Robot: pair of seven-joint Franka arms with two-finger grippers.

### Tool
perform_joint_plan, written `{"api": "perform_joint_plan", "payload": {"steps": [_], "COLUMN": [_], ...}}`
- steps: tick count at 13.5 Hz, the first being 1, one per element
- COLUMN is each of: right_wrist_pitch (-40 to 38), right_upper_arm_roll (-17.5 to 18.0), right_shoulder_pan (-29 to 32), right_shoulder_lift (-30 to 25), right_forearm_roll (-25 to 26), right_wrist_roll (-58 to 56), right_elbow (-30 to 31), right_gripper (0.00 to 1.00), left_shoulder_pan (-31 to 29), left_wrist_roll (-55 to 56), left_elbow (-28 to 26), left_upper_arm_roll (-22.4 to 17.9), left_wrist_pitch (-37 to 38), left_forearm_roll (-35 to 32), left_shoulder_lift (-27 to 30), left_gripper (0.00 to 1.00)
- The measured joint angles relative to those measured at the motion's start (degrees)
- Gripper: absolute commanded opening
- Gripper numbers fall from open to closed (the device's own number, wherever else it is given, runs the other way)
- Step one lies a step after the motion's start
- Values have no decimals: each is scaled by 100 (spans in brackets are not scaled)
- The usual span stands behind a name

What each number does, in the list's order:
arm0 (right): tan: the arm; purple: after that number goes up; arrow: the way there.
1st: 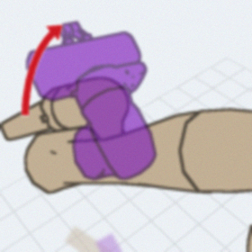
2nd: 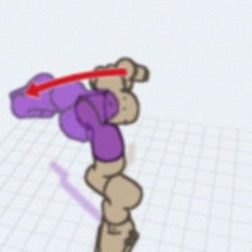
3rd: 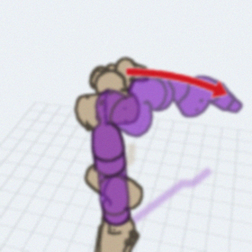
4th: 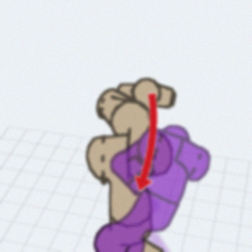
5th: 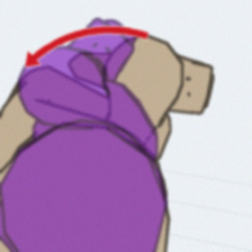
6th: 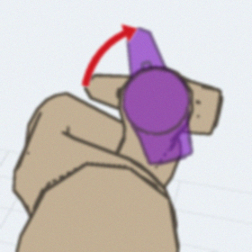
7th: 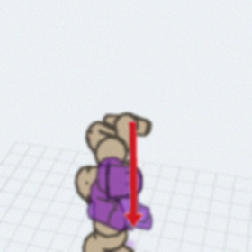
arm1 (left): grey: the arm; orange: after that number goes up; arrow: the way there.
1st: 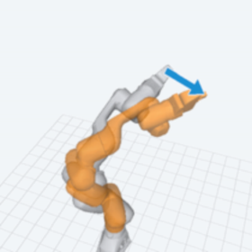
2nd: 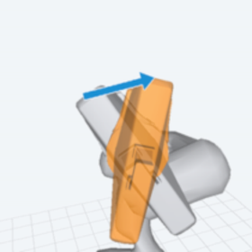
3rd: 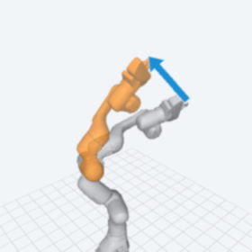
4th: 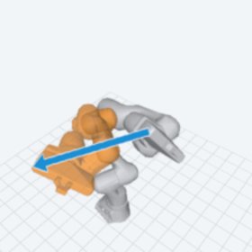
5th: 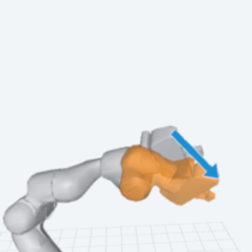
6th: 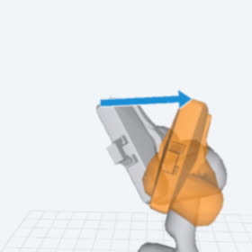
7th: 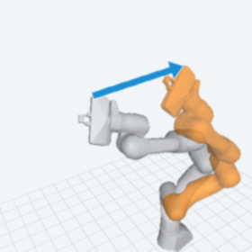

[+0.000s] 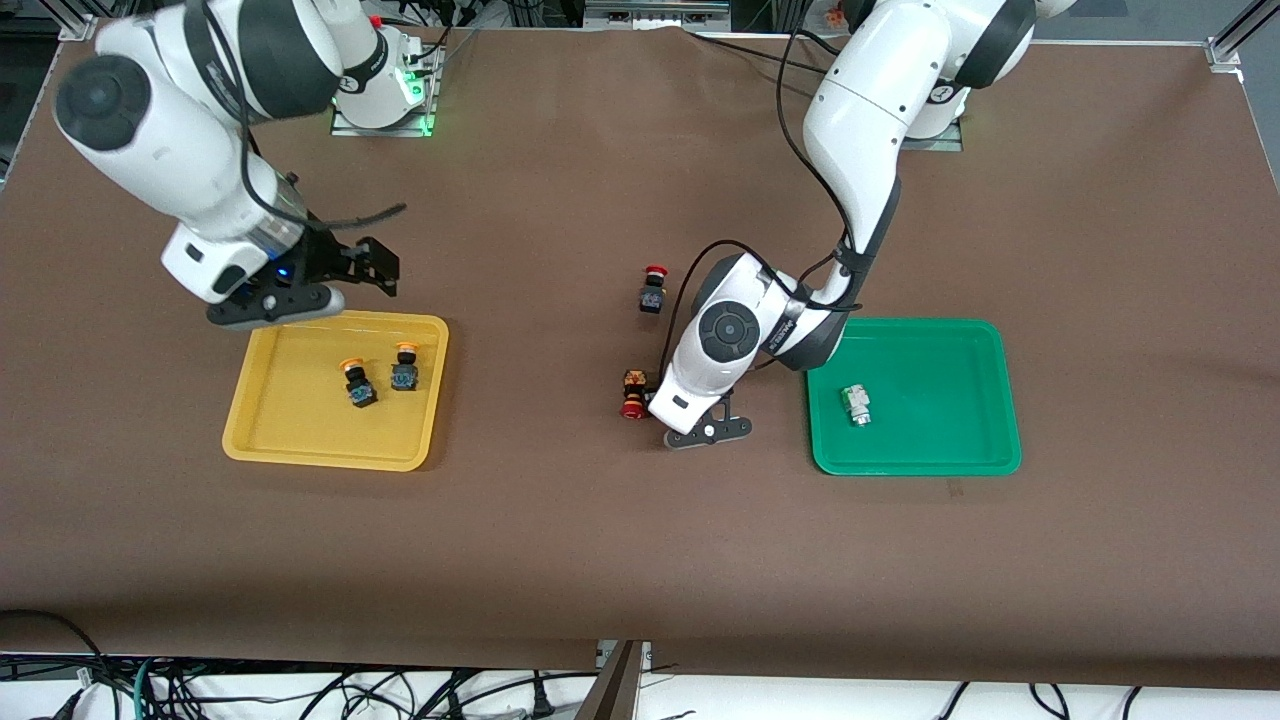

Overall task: Place green and yellow buttons in trays
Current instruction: 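Carry the white button over the green tray while the right gripper withdraws, then release the white button in the green tray and raise the left gripper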

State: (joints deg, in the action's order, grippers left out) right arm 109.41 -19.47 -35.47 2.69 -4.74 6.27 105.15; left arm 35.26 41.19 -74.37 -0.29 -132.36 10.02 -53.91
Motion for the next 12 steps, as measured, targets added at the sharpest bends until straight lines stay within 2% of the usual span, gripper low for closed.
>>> {"api": "perform_joint_plan", "payload": {"steps": [2,4,5,6,8,9,10,11,12], "right_wrist_pitch": [-144,-218,-224,-227,-250,-266,-287,-301,-308], "right_upper_arm_roll": [0,16,137,449,1407,1827,2146,2307,2367], "right_shoulder_pan": [2,49,200,540,1550,1998,2353,2549,2636], "right_shoulder_lift": [-112,-100,-93,-89,-87,-87,-87,-85,-81], "right_forearm_roll": [120,218,238,243,247,248,249,249,250], "right_wrist_roll": [0,0,-1,-1,-3,-5,-8,-14,-21], "right_elbow": [-102,-208,-220,-222,-244,-272,-315,-348,-375], "right_gripper": [99,99,99,99,100,99,99,100,100], "left_shoulder_pan": [-31,-108,-198,-339,-783,-1072,-1427,-1760,-2073], "left_wrist_roll": [-79,-496,-895,-1322,-2284,-2865,-3534,-4118,-4600], "left_elbow": [40,125,154,170,180,177,160,104,11], "left_upper_arm_roll": [-50,-206,-332,-459,-698,-775,-812,-821,-823], "left_wrist_pitch": [179,858,1322,1799,2669,2988,3204,3252,3235], "left_forearm_roll": [0,0,0,0,-2,-61,-232,-435,-574], "left_shoulder_lift": [55,272,468,684,1128,1302,1427,1470,1453], "left_gripper": [0,0,0,0,0,4,11,24,27]}}
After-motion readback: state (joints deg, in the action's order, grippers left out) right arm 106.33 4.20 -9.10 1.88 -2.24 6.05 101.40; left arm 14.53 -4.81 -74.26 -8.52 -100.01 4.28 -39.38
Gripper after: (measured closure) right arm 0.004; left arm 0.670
